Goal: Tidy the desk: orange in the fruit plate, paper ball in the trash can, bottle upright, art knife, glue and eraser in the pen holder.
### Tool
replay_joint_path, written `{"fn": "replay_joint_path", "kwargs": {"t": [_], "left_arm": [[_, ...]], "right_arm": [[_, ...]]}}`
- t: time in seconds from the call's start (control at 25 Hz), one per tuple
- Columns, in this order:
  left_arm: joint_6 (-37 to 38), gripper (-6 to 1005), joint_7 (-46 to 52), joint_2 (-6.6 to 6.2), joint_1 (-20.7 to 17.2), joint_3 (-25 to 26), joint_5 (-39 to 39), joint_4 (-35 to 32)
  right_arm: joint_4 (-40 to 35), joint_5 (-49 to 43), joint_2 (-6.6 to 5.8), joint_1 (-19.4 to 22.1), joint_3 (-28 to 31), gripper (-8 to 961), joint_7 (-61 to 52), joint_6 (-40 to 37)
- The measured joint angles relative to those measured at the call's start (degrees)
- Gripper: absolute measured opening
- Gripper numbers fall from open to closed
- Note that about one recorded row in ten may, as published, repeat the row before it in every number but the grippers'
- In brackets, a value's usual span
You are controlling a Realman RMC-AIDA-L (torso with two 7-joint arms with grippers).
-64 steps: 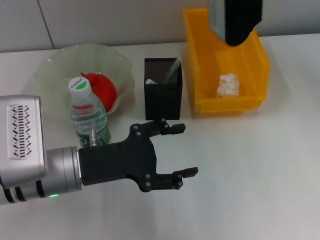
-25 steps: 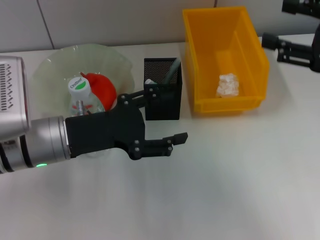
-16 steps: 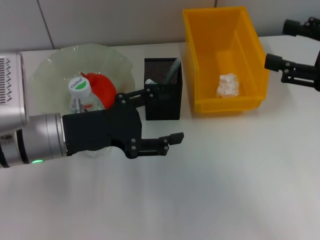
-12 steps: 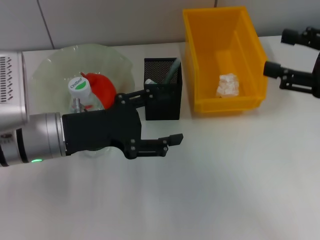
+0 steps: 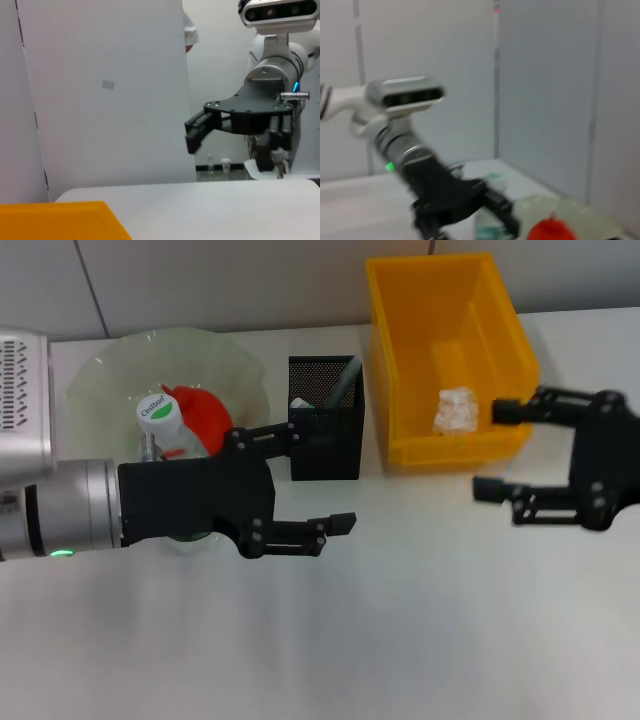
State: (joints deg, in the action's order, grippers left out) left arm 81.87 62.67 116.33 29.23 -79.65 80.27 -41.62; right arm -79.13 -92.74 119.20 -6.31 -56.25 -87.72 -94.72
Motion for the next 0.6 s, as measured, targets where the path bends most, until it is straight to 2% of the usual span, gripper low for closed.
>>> {"fn": "replay_joint_path", "kwargs": {"t": [0.2, 0.48, 0.6], "left_arm": [[0.2, 812, 5.0, -0.22, 0.0, 1.4, 5.8, -4.1], [0.7, 813, 7.7, -0.41, -0.3, 2.1, 8.1, -6.8], [3.0, 813, 11.1, -0.61, -0.2, 4.9, 11.8, -9.3]], "right_arm": [[-0.5, -3.9, 0.1, -1.4, -2.5, 791, -1.1, -0.5], [0.2, -8.2, 0.09, -3.3, -4.1, 791, -3.1, 0.0], [2.0, -9.1, 0.11, -4.2, -4.3, 791, -3.1, 0.1]]}}
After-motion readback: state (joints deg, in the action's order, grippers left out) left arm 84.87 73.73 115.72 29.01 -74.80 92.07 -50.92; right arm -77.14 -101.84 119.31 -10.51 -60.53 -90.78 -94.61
